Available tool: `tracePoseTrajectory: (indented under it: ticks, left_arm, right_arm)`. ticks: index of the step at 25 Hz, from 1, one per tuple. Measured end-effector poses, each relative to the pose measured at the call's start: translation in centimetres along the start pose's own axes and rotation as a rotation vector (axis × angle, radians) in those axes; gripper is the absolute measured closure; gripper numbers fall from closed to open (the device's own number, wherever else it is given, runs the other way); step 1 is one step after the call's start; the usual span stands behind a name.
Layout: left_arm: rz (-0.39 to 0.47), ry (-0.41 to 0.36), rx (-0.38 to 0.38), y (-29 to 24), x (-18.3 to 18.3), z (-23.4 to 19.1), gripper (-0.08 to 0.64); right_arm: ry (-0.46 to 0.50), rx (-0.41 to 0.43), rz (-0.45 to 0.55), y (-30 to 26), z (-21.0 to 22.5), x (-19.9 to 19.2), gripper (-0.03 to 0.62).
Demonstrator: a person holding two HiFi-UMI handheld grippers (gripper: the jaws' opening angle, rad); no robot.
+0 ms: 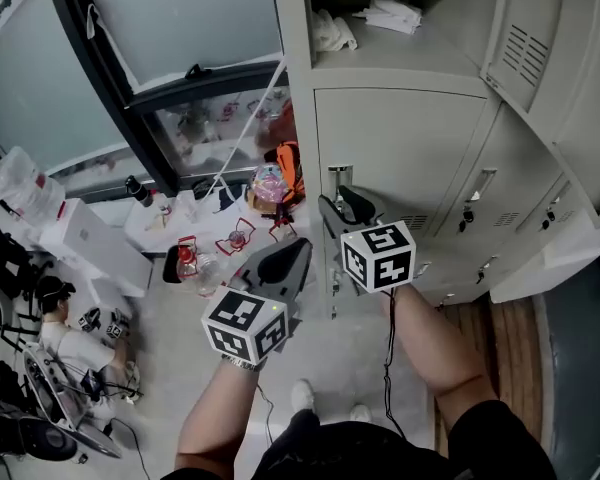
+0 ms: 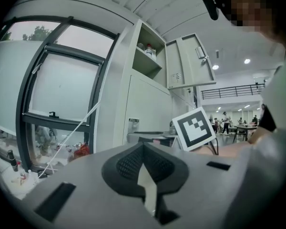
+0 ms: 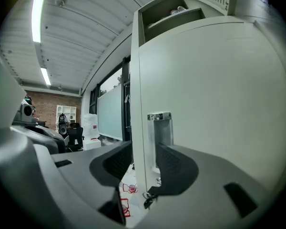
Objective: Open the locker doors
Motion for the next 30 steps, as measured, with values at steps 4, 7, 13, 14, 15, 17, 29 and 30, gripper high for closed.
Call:
tracePoseTrajectory:
  ticks: [4, 7, 13, 14, 15, 17, 29, 30]
  left_arm:
    - [-0.005, 0.014, -0.023, -0.3, -0.7, -1.1, 0.561]
    - [-0.01, 0.018, -0.041, -0.4, -1.1, -1.8, 0.561]
    - [-0.007, 0.029, -0.063, -0.1, -1.9, -2.7, 0.561]
    - [-0.008, 0.03, -0.065, 0.0, -2.0, -2.9, 0.561]
    - [-0.009, 0.03, -0.067, 0.1, -2.1, -3.0, 0.561]
    - [-0.011, 0.032, -0.068, 0.4, -2.3, -3.3, 0.561]
    - [-0.006, 0.026, -0.091, 0.7, -2.2, -3.6, 0.561]
    - [-0.006, 0.026, -0.091, 0.8, -2.2, -3.6, 0.561]
  right_arm:
    - [0.005, -0.023, -0.003, -0.8, -0.2, -0.3, 0.434]
    - [-0.001, -0.043, -0.004, -1.3, -0.1, -0.4, 0.433]
    - [-0.01, -0.076, -0.006, -2.2, -0.3, -0.8, 0.43]
    - [-0.007, -0.084, -0.003, -2.2, -0.3, -0.9, 0.431]
    - [-0.002, -0.093, 0.0, -2.2, -0.3, -0.9, 0.434]
    - [0.01, -0.11, 0.006, -2.3, -0.4, -1.0, 0.44]
    - [0.013, -0.185, 0.013, -2.3, -0.7, -1.1, 0.48]
    - [0.012, -0.186, 0.01, -2.3, -0.7, -1.1, 0.482]
Point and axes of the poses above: the fingertips, and each gripper's own axes: y backward along the fingers, z to its right, x out of its top, the point moved 9 cm from there along y, backward along the fingers, and after that the axes turned 5 degrees about -y, right-handed, at the moved point
